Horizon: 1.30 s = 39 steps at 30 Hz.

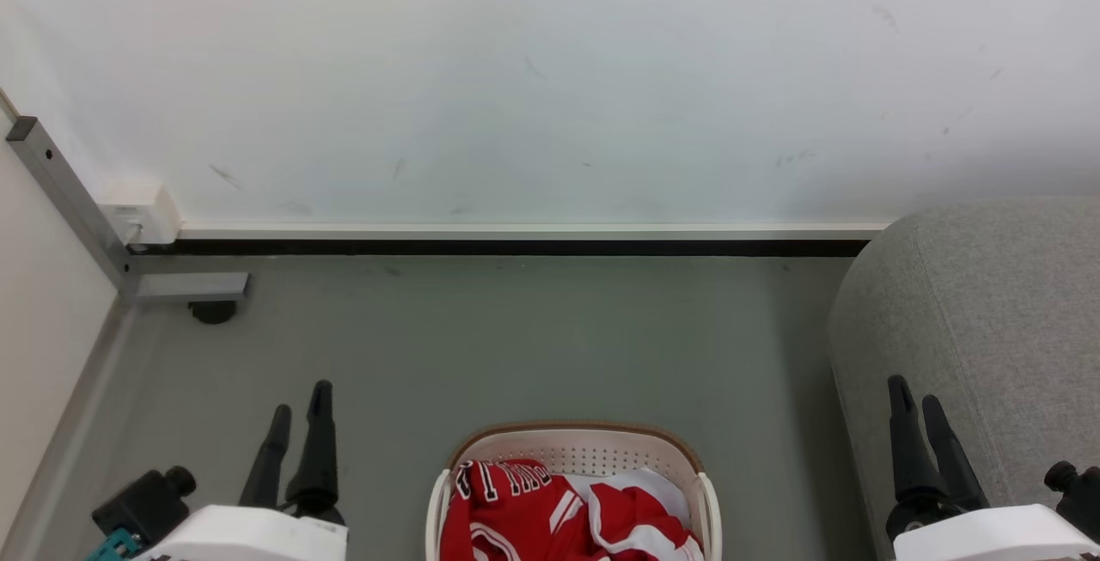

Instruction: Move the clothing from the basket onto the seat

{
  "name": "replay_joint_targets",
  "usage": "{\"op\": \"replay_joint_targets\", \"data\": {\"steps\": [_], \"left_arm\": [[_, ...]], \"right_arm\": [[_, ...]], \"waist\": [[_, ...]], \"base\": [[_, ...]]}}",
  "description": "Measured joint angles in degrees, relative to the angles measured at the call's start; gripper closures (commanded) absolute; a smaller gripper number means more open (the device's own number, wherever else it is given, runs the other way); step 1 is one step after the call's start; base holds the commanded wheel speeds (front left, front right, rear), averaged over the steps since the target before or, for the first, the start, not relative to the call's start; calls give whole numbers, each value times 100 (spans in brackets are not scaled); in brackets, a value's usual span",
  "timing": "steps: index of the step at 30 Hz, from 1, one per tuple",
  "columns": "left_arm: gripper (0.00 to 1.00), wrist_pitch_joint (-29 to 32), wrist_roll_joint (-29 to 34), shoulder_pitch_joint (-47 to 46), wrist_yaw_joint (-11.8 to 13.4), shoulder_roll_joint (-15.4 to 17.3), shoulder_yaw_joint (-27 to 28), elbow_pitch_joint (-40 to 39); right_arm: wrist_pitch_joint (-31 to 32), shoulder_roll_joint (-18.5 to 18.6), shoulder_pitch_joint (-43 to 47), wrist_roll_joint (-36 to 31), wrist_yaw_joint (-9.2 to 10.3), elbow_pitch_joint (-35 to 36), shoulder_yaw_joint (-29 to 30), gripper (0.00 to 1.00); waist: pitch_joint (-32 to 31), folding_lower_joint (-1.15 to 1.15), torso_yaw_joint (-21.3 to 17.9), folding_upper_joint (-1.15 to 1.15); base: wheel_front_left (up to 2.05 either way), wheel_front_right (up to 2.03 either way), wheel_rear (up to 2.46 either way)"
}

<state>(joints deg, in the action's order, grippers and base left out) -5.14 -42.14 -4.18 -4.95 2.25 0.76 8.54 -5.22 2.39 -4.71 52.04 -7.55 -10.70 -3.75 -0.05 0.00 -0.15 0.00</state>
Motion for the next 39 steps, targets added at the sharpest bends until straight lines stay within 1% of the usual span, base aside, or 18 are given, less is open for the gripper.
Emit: {"op": "replay_joint_targets", "data": {"steps": [9, 18, 21, 22, 31, 32, 39], "left_arm": [[0, -159, 809, 37, 199, 89, -196, 93], [0, -307, 1371, 54, 334, 162, -367, 108], [0, -333, 1449, 55, 347, 171, -403, 121], [0, -355, 1572, 55, 347, 180, -435, 145], [0, -461, 1975, 56, 348, 194, -495, 158], [0, -501, 2072, 56, 348, 198, -505, 156], [0, -589, 2386, 55, 346, 204, -546, 152]], "right_arm": [[-147, 3, -55, -1031, 0, -202, -113, 0], [-294, 4, -103, -1658, 0, -355, -237, 0], [-326, 4, -103, -1759, 0, -367, -254, 0], [-348, 5, -105, -1847, 0, -378, -274, 0], [-453, 8, -111, -2234, 0, -427, -302, 0], [-494, 9, -113, -2352, 0, -435, -309, 0], [-568, 11, -146, -2543, 0, -478, -338, 0]], "waist": [[-15, 0, -26, 0], [-24, 0, -50, 0], [-26, 0, -53, 0], [-28, 0, -55, 0], [-32, 0, -68, 0], [-34, 0, -72, 0], [-39, 0, -90, 0]], "base": [[0, 0, 0], [0, 0, 0], [0, 0, 0], [0, 0, 0], [0, 0, 0], [0, 0, 0], [0, 0, 0]]}}
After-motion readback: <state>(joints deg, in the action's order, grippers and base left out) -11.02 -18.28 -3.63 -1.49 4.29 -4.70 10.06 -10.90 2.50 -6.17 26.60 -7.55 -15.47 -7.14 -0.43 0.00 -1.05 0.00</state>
